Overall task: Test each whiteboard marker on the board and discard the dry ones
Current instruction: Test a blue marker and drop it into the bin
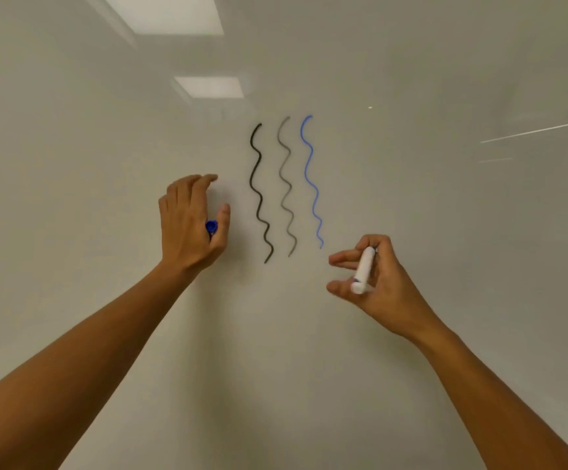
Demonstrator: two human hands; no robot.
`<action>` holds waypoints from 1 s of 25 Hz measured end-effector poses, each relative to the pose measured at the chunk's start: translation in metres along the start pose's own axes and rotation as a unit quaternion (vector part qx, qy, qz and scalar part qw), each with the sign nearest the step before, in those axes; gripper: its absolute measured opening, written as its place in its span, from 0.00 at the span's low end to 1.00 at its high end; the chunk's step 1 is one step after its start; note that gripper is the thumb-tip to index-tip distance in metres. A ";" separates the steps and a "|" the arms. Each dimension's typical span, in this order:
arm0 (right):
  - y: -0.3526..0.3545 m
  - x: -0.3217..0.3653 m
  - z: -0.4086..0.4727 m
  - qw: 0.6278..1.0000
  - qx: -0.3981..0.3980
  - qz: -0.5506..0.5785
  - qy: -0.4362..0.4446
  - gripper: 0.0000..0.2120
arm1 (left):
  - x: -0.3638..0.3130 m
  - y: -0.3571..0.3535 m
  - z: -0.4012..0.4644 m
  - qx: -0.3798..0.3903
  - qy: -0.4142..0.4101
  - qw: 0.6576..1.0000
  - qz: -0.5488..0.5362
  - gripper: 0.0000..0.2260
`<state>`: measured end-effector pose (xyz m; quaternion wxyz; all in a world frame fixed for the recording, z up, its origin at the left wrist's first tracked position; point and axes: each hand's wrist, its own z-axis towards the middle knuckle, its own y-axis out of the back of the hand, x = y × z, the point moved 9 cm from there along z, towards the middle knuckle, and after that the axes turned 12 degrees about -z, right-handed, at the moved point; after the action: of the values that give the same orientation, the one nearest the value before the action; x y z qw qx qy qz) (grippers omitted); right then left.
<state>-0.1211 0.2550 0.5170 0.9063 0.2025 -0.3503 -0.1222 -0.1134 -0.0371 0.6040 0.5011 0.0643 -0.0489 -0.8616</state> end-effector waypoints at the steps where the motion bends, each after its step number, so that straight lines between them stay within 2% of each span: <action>1: 0.011 0.012 0.010 0.999 -0.032 -0.009 0.022 0.21 | 0.002 -0.003 0.011 0.007 -0.006 1.000 0.013 0.25; 3: 0.030 0.031 0.027 0.995 -0.091 0.008 0.049 0.16 | 0.007 -0.014 0.027 0.045 -0.018 0.998 0.043 0.31; 5: 0.046 0.040 0.041 0.988 -0.142 0.034 0.054 0.21 | 0.011 -0.026 0.032 0.085 -0.034 0.992 0.090 0.33; 6: 0.052 0.043 0.049 0.985 -0.160 0.036 0.059 0.20 | 0.013 -0.030 0.032 0.097 -0.041 0.988 0.115 0.34; 9: 0.060 0.041 0.072 0.979 -0.196 0.020 0.051 0.07 | 0.016 -0.034 0.029 0.104 -0.056 0.980 0.158 0.34; 11: 0.065 0.044 0.084 0.973 -0.224 0.014 0.058 0.04 | 0.017 -0.034 0.029 0.097 -0.061 0.980 0.166 0.34; 16: 0.070 0.057 0.114 0.963 -0.253 0.032 0.087 0.10 | 0.017 -0.035 0.029 0.086 -0.068 0.980 0.163 0.33; 21: 0.079 0.060 0.133 0.954 -0.290 0.015 0.080 0.11 | 0.016 -0.034 0.030 0.081 -0.071 0.981 0.163 0.33; 25: 0.076 0.054 0.138 0.956 -0.281 0.003 0.080 0.11 | 0.016 -0.033 0.030 0.077 -0.071 0.982 0.160 0.33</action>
<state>-0.1698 0.2640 0.6759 0.9520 -0.0526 -0.2286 -0.1968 -0.1539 -0.0339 0.6276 0.6213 0.0323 -0.1599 -0.7664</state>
